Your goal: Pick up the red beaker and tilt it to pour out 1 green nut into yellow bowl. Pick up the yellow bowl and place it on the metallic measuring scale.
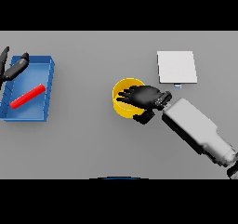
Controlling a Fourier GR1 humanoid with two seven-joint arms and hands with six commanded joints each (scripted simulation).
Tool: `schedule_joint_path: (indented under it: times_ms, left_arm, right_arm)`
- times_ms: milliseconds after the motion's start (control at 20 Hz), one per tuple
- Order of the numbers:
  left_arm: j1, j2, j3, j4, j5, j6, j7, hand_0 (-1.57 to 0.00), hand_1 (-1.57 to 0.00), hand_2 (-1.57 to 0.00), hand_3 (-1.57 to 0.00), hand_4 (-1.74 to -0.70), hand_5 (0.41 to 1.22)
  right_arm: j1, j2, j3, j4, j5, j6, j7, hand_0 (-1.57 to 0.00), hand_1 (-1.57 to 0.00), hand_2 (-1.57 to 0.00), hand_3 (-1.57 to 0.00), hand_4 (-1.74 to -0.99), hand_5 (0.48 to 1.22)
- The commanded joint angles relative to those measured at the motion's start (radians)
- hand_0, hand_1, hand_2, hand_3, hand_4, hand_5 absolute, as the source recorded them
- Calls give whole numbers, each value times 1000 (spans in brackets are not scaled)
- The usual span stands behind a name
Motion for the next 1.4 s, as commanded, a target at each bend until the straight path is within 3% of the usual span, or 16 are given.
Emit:
schedule_joint_path:
  times_ms: [0,100,150,250,350,450,500,600,700,950,1100,1250,1350]
  left_arm:
    - [-1,0,-2,1,-4,6,6,1,1,1,1,-713,686]
    - [6,0,-2,-6,3,0,3,1,1,1,1,-714,691]
    - [8,1,0,-4,2,3,0,1,1,1,1,-716,692]
    - [0,-6,0,15,1,-6,-3,1,1,1,1,-719,692]
    - [0,1,3,5,1,-3,-8,1,1,1,1,-722,696]
    - [12,13,9,-9,10,-5,-12,1,1,1,1,-725,699]
    - [0,6,7,7,7,-12,-3,1,1,1,1,-725,698]
    - [-8,4,-4,-2,-1,-11,7,1,1,1,1,-722,695]
    - [7,11,1,-7,7,-14,2,1,1,1,1,-719,696]
    - [3,10,3,-1,10,-22,6,1,1,1,1,-717,696]
    - [-5,0,-2,-3,5,-11,15,1,1,1,1,-724,693]
    - [6,4,-11,-6,-7,-9,3,1,1,1,1,-722,688]
    - [-6,7,-12,-11,-7,-12,23,1,1,1,1,-714,686]
  right_arm:
    - [5,2,2,0,-1,5,2,-3,-16,-19,-43,-1336,810]
    - [-2,-4,-1,14,-2,10,-7,-287,-236,-176,-173,-1387,873]
    - [-3,-8,6,10,2,11,-16,-544,-473,-310,-262,-1420,943]
    - [-7,-10,14,3,2,10,-30,-914,-869,-695,-456,-1512,1043]
    - [-5,-13,16,6,-3,-8,-56,-1150,-1121,-1010,-716,-1586,1107]
    - [-6,-21,18,2,-6,-10,-66,-1302,-1283,-1164,-941,-1640,1148]
    - [-7,-18,22,-4,-3,-6,-49,-1356,-1341,-1192,-1041,-1660,1163]
    - [-10,-25,20,5,-5,-24,-68,-1433,-1424,-1240,-1183,-1689,1184]
    - [5,-27,20,-15,-8,-40,-42,-1483,-1477,-1293,-1233,-1708,1197]
    - [5,-63,-24,-66,-57,-3,-39,-1542,-1540,-1331,-1340,-1730,1213]
    - [-7,-72,-57,-109,-88,30,-5,-1556,-1555,-1389,-1284,-1735,1217]
    - [-8,-119,-97,-167,-105,50,7,-1563,-1563,-1432,-1208,-1738,1219]
    - [-27,-129,-125,-167,-102,41,49,-1566,-1566,-1455,-1180,-1739,1220]
